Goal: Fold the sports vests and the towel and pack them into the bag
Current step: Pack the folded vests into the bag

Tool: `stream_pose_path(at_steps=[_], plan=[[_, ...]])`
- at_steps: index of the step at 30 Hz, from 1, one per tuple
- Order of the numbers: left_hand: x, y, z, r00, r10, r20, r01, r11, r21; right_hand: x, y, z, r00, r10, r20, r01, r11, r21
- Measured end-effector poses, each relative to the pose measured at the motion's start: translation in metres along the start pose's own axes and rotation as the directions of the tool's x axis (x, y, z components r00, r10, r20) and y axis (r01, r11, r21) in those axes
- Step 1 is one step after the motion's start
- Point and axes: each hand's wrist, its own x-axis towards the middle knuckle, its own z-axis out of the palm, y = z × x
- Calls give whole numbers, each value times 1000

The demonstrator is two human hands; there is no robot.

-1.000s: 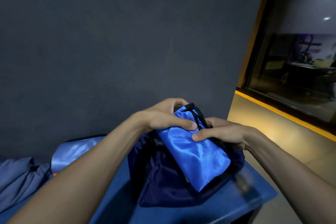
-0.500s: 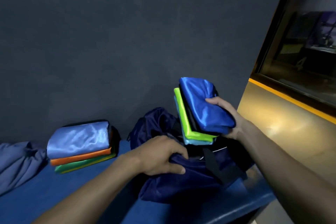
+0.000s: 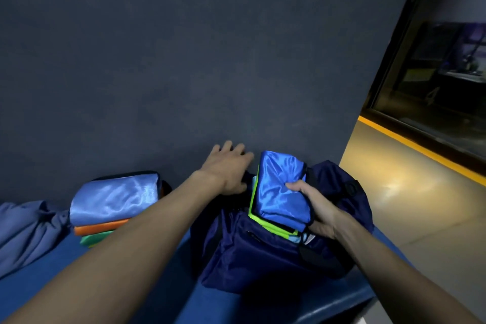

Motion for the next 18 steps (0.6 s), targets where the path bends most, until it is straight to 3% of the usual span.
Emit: stream_pose_path(at_steps=[5,6,9,14,18], plan=[[23,10,23,999,-34,-13,36,980,193,-8,-5,-2,997,39,65,-35,998,-52],[25,7,26,995,-76,-67,85,986,147,-9,-5,-3,995,48,83,-43,997,-62],[23,-8,20,928,-297,-224,246,941,-232,-9,-6,-7,990,79,118,-67,992,-102],[22,-19,16,830,-527,-182,321,719,-616,3,-16,3,980,193,52,-176,959,-224],[26,-29,21,827,-546,-132,290,617,-732,25,-31,20,976,206,76,-163,911,-379]])
